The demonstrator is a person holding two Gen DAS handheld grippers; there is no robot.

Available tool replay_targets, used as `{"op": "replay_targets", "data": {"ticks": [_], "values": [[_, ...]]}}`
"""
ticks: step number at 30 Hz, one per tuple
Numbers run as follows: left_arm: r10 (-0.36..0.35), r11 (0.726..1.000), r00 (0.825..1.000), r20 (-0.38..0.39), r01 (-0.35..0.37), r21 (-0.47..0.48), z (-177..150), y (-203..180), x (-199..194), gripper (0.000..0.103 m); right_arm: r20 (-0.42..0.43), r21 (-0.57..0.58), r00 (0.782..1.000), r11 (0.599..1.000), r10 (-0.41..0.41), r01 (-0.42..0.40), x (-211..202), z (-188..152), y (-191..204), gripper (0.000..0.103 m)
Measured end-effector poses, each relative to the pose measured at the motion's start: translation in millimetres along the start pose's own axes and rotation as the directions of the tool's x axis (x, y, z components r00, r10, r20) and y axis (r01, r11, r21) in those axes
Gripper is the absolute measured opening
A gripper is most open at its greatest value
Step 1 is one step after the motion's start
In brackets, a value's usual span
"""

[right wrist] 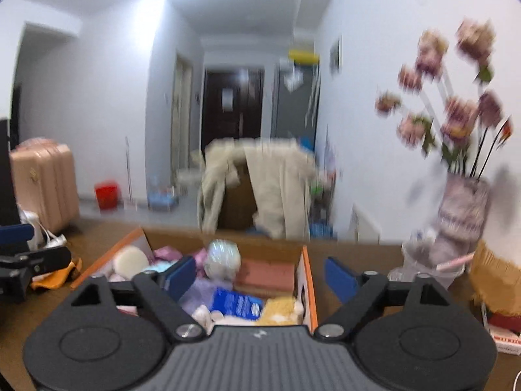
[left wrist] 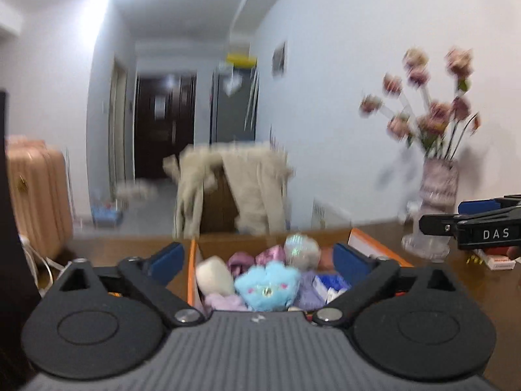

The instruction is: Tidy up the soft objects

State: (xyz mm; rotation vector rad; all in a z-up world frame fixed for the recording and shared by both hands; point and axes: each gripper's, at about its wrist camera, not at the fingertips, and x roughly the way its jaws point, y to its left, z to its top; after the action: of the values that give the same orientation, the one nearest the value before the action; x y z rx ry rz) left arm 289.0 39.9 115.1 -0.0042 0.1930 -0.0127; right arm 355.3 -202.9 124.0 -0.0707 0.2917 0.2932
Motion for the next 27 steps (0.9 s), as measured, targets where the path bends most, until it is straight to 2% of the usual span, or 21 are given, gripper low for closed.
{"op": "replay_targets", "data": {"ticks": [2, 5, 11, 14, 20, 24, 27], "values": [[-0.008, 1.0, 0.999, 0.041, 0.007, 0.021, -7, -1, -18, 0.103, 0.088, 0.005, 0.996, 1.0, -0.015, 0.015, -20, -13, 3, 0.094], [-0.016, 1.0, 0.999, 0.04, 0.015, 0.021, -12, -1, -38, 0.103, 0.132, 0.051, 0.991, 0.999, -0.003, -0.004, -39, -26, 4, 0.094], [-0.005, 1.0, 0.998, 0.057, 0.005, 0.011, -17, -1, -70, 0.103, 0.133, 0.06, 0.991, 0.998, -0.022, 0.014, -68, -43, 16, 0.094], [0.0, 1.0, 0.998, 0.066, -0.002, 0.027, -26, -4, -100, 0.103, 0.133, 0.07, 0.991, 0.997, -0.028, 0.018, -98, -61, 23, 0.095], [-0.011, 1.0, 0.998, 0.059, 0.011, -0.002, -61, -8, -167, 0.103, 0.074, 0.05, 0.997, 0.998, -0.038, 0.035, -160, -99, 49, 0.096], [0.003, 1.0, 0.999, 0.04, -0.003, -0.016, -85, -6, -205, 0.103, 0.074, 0.047, 0.997, 0.999, -0.03, 0.026, -198, -120, 74, 0.103], [0.035, 0.998, 0.998, 0.045, -0.032, -0.047, -105, -1, -229, 0.103, 0.07, -0.034, 0.997, 0.999, 0.016, -0.013, -220, -144, 93, 0.103]]}}
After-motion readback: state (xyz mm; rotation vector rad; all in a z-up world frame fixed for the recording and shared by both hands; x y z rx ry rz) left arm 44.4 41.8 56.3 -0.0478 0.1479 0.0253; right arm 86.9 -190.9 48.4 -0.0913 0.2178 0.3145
